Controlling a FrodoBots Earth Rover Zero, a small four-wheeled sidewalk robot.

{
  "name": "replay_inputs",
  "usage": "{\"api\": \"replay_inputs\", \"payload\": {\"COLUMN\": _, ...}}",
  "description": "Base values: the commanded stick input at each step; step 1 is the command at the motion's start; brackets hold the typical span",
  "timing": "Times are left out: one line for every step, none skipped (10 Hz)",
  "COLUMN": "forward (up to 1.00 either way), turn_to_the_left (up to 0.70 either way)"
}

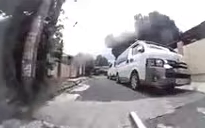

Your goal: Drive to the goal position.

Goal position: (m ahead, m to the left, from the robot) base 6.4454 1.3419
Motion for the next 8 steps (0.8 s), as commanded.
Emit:
{"api": "replay_inputs", "payload": {"forward": 0.70, "turn_to_the_left": 0.00}}
{"api": "replay_inputs", "payload": {"forward": 0.70, "turn_to_the_left": 0.00}}
{"api": "replay_inputs", "payload": {"forward": 0.70, "turn_to_the_left": 0.00}}
{"api": "replay_inputs", "payload": {"forward": 0.70, "turn_to_the_left": 0.00}}
{"api": "replay_inputs", "payload": {"forward": 0.70, "turn_to_the_left": 0.00}}
{"api": "replay_inputs", "payload": {"forward": 0.70, "turn_to_the_left": 0.00}}
{"api": "replay_inputs", "payload": {"forward": 0.70, "turn_to_the_left": 0.00}}
{"api": "replay_inputs", "payload": {"forward": 0.70, "turn_to_the_left": 0.00}}
